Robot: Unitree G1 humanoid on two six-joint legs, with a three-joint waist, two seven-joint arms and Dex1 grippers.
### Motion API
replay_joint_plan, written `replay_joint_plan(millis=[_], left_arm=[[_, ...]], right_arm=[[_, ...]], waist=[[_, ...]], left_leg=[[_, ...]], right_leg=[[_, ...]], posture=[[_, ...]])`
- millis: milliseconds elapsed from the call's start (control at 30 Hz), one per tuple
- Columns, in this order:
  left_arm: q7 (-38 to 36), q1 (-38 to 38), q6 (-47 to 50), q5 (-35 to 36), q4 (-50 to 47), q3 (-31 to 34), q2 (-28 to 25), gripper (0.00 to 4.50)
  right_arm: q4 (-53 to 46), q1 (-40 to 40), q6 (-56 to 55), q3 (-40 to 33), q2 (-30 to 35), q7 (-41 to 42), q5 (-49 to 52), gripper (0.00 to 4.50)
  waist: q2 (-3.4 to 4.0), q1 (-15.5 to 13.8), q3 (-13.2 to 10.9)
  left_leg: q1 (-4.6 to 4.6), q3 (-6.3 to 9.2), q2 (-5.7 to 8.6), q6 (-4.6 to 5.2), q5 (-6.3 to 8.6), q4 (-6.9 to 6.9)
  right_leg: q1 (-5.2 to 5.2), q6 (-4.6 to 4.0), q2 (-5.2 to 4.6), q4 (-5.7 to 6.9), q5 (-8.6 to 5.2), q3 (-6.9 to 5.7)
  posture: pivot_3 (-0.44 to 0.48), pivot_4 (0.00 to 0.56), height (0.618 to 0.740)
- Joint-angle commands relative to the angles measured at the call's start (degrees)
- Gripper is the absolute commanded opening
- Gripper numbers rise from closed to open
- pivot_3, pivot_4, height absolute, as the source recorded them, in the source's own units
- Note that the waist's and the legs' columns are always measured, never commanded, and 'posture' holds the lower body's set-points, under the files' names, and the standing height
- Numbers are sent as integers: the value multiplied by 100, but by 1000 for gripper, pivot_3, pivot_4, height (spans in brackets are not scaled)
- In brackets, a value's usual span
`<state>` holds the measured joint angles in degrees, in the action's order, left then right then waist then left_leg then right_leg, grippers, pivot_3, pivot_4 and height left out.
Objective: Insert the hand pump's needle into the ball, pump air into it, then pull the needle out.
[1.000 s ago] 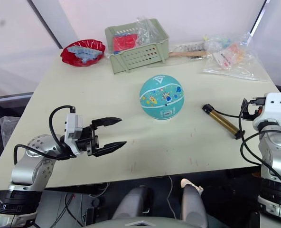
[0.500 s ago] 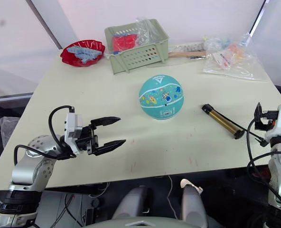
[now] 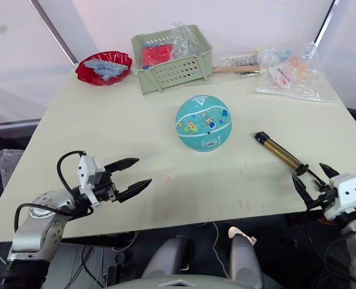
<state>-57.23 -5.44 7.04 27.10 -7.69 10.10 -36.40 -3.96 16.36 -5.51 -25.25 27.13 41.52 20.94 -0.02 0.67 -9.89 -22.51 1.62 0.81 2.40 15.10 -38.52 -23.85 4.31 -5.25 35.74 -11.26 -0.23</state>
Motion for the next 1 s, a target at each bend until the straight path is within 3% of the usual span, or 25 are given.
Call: replay_joint_plan(millis=[33,167,400,1000], left_arm=[[68,-154,-226,-48,1,263,-14,4500],[124,-450,-297,-138,120,458,-108,4500],[226,-795,-618,-247,363,649,-7,4500],[392,-989,-1122,-537,851,644,86,4500]], right_arm=[[554,-10,-554,-293,252,580,284,4467],[1600,-209,-951,-568,678,1466,684,4467],[2508,-487,-1198,-712,1230,2520,992,4467],[2370,-569,-769,-717,1364,2629,1138,4467]], waist=[[0,-2,0],[-2,3,0],[-6,-5,-1],[-6,-24,0]], left_leg=[[1,-4,0,0,0,0],[5,-13,-1,0,0,0],[11,-20,-4,0,0,0],[11,-26,-5,-1,1,0]], right_leg=[[0,0,0,0,0,2],[1,-1,0,0,1,10],[1,-4,1,0,3,16],[1,-6,-2,0,5,21]], posture=[[0,150,737],[0,150,737],[0,150,737],[0,150,737]])
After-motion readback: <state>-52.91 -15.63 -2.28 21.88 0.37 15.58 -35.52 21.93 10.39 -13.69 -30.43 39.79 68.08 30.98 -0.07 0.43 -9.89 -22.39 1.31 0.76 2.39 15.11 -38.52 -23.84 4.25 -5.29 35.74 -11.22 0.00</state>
